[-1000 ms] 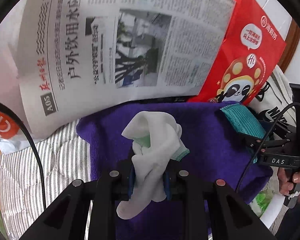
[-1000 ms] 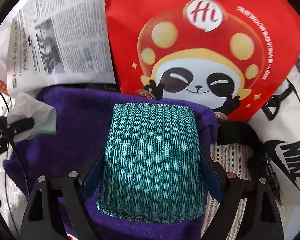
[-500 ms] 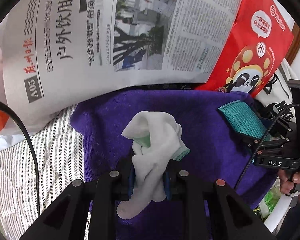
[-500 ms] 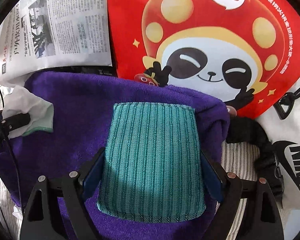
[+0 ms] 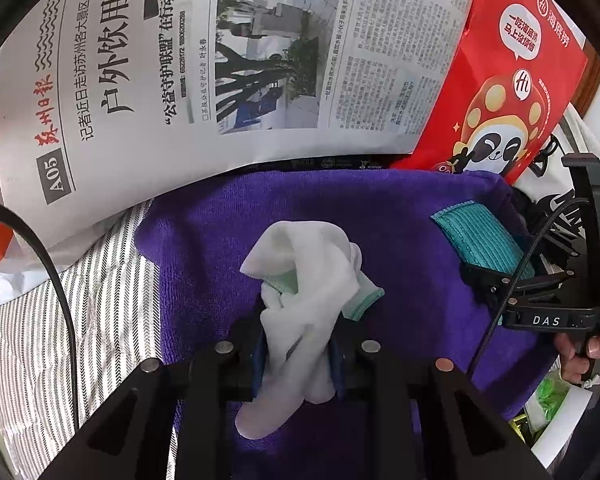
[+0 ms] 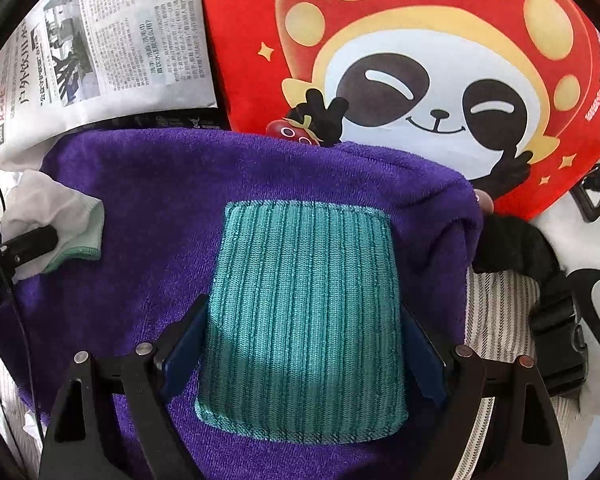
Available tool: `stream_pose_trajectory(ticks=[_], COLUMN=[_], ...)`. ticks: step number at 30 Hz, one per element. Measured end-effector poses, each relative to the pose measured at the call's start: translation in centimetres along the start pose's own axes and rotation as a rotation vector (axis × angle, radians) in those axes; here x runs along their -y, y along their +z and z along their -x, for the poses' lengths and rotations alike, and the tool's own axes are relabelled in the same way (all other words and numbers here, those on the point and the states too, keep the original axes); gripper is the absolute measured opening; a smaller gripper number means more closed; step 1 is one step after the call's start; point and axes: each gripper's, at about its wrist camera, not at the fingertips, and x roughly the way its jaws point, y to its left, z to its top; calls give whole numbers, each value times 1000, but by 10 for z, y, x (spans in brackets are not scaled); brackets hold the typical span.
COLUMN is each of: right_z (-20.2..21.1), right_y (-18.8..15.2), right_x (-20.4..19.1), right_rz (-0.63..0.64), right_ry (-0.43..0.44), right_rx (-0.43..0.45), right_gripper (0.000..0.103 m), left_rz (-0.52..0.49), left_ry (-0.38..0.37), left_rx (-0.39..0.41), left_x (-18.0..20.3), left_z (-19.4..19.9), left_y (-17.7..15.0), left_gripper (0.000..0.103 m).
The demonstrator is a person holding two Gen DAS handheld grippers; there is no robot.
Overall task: Organize soft objects
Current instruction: 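Carry the teal cloth onto the purple towel with the right gripper while the left carries the glove, then open both grippers, releasing the glove and teal cloth onto the purple towel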
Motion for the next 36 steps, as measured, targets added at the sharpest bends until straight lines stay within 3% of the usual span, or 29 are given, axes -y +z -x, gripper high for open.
stream_pose_trajectory(ticks=[6,10,12,14,21,28,36], right_z=[-3,-5,-4,0,13,27,99], right_y=[-4,-4,-5,-5,-7,0,-6], right_x=[29,25,25,21,22,24,20], right_rz=[13,37,45,51,45,25,-3], right_ry=[22,32,40,33,42,43,4], right_rx=[-9,-3,-3,2,27,55,177], right_gripper=[89,89,89,90,93,93,93], left_rz=[-8,4,-7,-28,-65,-66,-62], left_ry=[10,-13,-24,-4,11,18,-10], left_rx=[-22,-55,-61,-58,-70,-45,-7], left_x=[-9,-11,-9,-7,-8,-10,-15], left_z=[0,-5,-4,-1,10,24,50], left_y=[-3,-3,-4,-4,-3,0,4], left_gripper=[42,45,60,64,71,71,71])
